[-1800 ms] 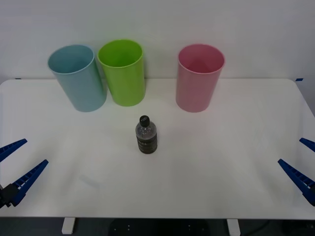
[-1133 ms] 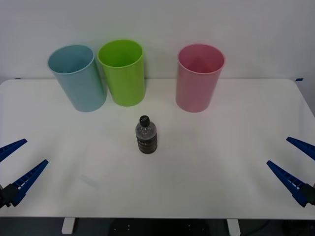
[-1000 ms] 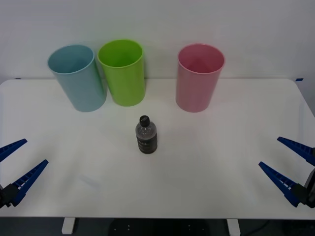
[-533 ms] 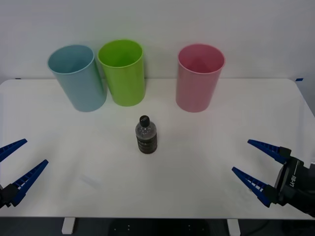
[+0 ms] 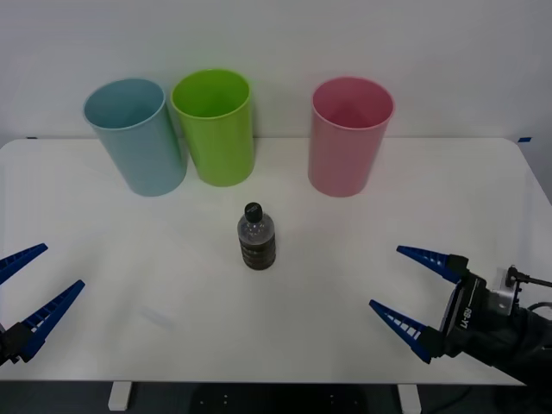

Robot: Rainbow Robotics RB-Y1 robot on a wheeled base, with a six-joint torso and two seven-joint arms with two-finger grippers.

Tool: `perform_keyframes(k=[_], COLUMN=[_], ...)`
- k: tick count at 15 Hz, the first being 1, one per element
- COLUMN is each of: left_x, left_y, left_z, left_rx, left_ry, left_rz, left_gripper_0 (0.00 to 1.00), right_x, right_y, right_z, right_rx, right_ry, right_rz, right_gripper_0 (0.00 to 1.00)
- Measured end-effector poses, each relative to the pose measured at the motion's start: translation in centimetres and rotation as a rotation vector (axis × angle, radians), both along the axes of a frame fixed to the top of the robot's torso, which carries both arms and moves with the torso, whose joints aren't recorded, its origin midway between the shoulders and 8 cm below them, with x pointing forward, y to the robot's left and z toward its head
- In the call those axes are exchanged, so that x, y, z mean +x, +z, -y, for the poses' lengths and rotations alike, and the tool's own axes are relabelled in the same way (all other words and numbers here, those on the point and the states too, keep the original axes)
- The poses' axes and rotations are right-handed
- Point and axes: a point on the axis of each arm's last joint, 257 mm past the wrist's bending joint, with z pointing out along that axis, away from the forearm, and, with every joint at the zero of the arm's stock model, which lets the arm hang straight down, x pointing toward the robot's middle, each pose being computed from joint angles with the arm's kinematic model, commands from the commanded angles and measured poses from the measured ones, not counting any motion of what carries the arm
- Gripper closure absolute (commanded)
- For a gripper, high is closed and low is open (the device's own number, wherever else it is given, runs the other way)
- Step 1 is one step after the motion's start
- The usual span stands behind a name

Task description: Grasp the object on the table and drop it into the matching bin: aluminum can to the light blue bin, PET bottle to the pink bin.

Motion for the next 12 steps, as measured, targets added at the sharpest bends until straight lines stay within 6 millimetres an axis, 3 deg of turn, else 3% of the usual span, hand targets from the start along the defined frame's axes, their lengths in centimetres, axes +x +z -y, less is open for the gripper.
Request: perform_keyframes(k=[6,12], left_x=[0.0,0.0], left_y=[0.0,0.0], left_z=[0.0,0.0], left_rx=[0.0,0.0], left_ry=[0.0,0.0], left_rz=[0.0,0.0], left_gripper_0=[0.0,0.0], right_x=[2.2,4.6], right_y=[-1.8,-2.2], right_z=[-3.6,-6.4], right_rx=[-0.043,-0.062], right_ry=[-0.045,-0.087], right_rz=[0.013,0.015], right_gripper_0=[0.0,0.0])
